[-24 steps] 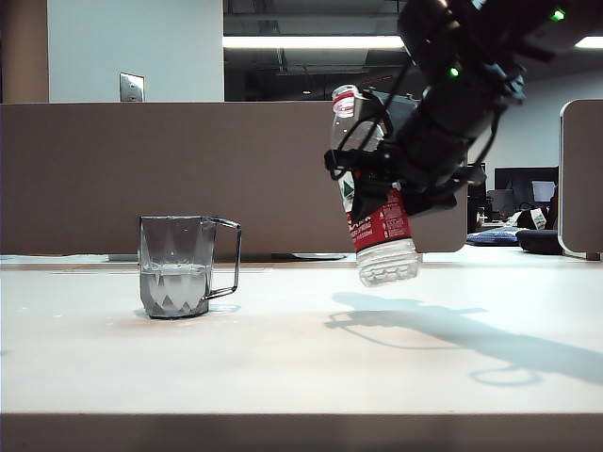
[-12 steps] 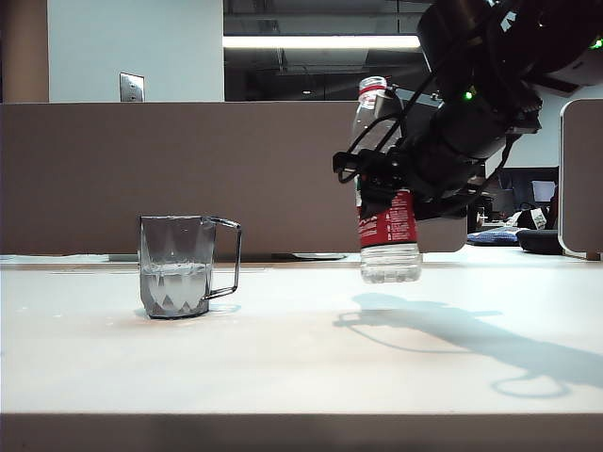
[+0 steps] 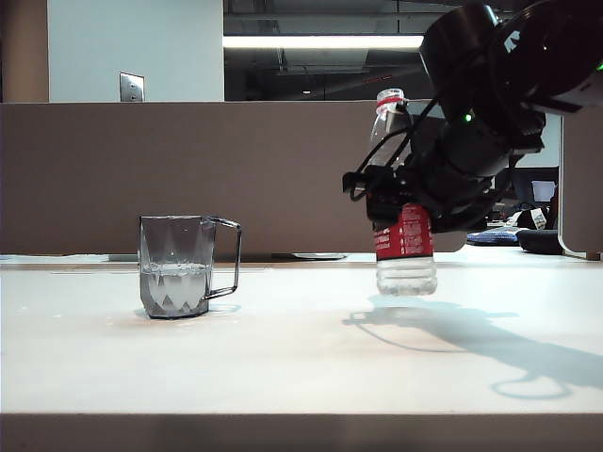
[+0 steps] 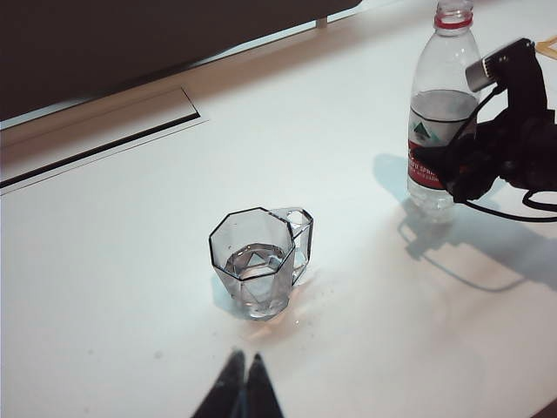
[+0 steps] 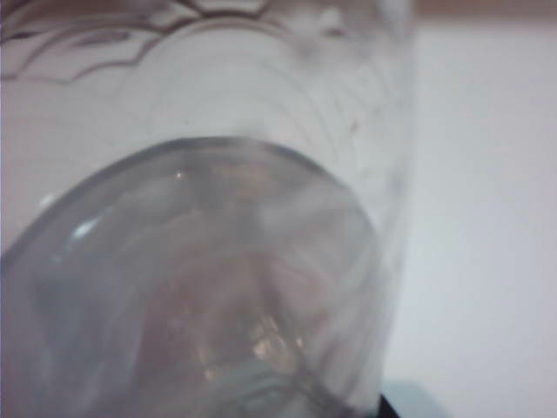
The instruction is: Pick up the mineral water bottle on the table and pour water into the mug until it's half full.
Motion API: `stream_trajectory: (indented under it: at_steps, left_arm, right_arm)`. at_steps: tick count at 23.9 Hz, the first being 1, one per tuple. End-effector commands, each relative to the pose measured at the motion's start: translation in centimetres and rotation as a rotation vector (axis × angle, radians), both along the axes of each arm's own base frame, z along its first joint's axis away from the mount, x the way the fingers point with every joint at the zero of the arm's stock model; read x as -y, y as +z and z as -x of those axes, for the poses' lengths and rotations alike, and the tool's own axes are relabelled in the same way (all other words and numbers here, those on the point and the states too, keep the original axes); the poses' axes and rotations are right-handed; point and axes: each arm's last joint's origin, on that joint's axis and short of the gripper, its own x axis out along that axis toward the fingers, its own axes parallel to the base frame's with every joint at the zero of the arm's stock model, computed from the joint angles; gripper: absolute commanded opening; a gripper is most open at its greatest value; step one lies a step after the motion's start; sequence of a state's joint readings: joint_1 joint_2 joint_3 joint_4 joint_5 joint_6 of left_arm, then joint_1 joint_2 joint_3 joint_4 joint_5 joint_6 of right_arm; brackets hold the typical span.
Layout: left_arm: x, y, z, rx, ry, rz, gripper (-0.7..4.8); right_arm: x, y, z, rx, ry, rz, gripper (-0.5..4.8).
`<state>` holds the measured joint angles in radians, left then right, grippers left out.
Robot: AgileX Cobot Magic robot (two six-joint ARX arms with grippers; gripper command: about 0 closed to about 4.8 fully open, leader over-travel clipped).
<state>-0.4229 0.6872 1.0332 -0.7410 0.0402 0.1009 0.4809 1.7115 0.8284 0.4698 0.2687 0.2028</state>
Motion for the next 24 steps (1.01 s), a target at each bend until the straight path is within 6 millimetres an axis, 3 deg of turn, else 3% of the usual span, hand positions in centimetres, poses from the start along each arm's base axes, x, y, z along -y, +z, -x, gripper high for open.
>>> stream_trajectory:
  at_steps: [1, 3, 8, 17, 24]
  left_arm:
    - [0.0, 0.2, 0.1, 0.016, 0.001, 0.002, -0.05]
    - [0.0, 0.2, 0.1, 0.016, 0.001, 0.002, -0.05]
    - [0.0, 0.2, 0.1, 0.016, 0.001, 0.002, -0.05]
    - [0.0, 0.2, 0.1, 0.016, 0.001, 0.002, -0.05]
    - [0.0, 0.2, 0.1, 0.016, 0.0, 0.002, -0.05]
  right_arm:
    - [-0.2, 0.1, -0.3, 0.026, -0.002, -0.015, 2.74]
    - [-0.2, -0.1, -0.2, 0.013, -0.001, -0.008, 2.79]
    - [-0.1, -0.1, -0.2, 0.011, -0.002, -0.006, 4.66]
    - [0.1, -0.3, 0.3, -0.066, 0.0, 0.037, 4.69]
    - [0.6, 1.5, 1.3, -0.086, 0.005, 0.045, 4.69]
